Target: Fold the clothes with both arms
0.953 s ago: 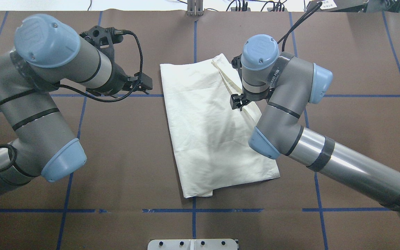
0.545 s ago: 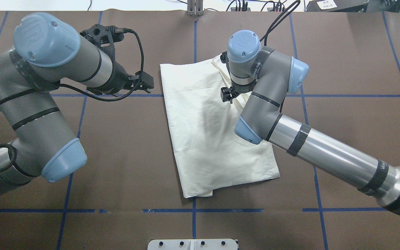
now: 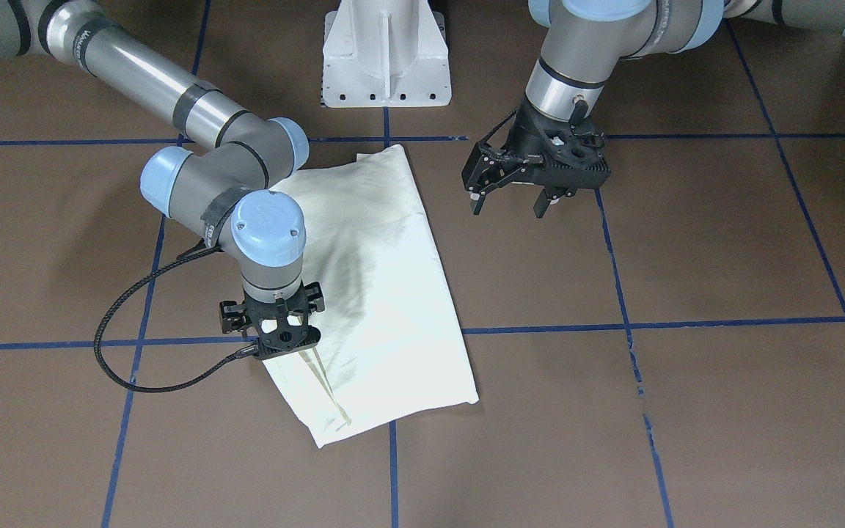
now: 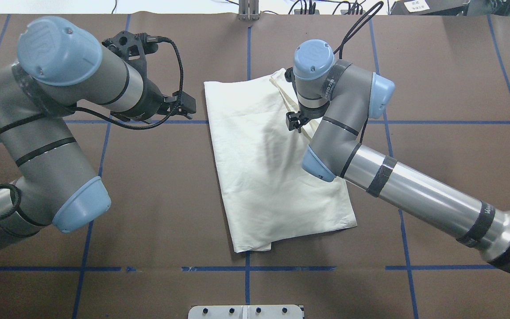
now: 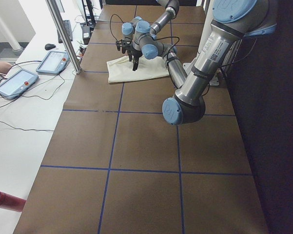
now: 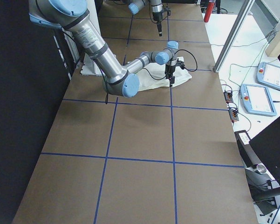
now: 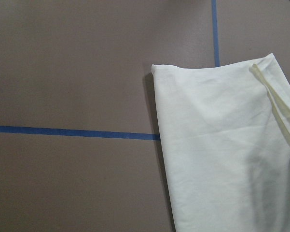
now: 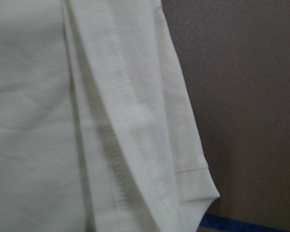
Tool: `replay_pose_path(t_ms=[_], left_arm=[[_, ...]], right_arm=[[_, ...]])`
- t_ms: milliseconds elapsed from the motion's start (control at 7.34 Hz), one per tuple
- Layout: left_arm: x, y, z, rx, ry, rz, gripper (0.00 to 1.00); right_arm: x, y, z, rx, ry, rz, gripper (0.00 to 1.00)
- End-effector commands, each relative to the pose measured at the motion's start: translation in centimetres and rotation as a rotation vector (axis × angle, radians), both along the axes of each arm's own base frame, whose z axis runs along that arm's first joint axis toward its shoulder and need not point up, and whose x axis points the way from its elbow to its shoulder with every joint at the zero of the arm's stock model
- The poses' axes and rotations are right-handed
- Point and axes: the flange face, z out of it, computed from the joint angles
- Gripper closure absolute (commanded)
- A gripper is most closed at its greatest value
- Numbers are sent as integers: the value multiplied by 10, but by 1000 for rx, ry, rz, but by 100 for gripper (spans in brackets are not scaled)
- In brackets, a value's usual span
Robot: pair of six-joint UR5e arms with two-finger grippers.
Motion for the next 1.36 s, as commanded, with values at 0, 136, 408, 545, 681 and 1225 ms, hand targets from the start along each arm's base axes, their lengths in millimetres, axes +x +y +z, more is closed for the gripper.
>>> replay_pose_path(t_ms=[0, 136, 408, 545, 681, 1225], left_arm=[[1, 0, -1, -1, 2, 1, 0], [1, 1, -1, -1, 3, 3, 0], [-1, 2, -5, 3, 10, 2, 0], [-1, 2, -4, 2, 9, 2, 0], [-1, 2, -2, 2, 5, 1, 0], [68, 68, -1, -230, 92, 5, 0]], right_arm=[[28, -23, 2, -7, -12, 5, 0], [40, -33, 10, -4, -3, 5, 0], [83, -74, 63, -25, 66, 4, 0], [109, -92, 65, -19, 69, 23, 0], [109, -96, 51, -10, 56, 36, 0], [124, -75, -43, -40, -219, -27, 0]])
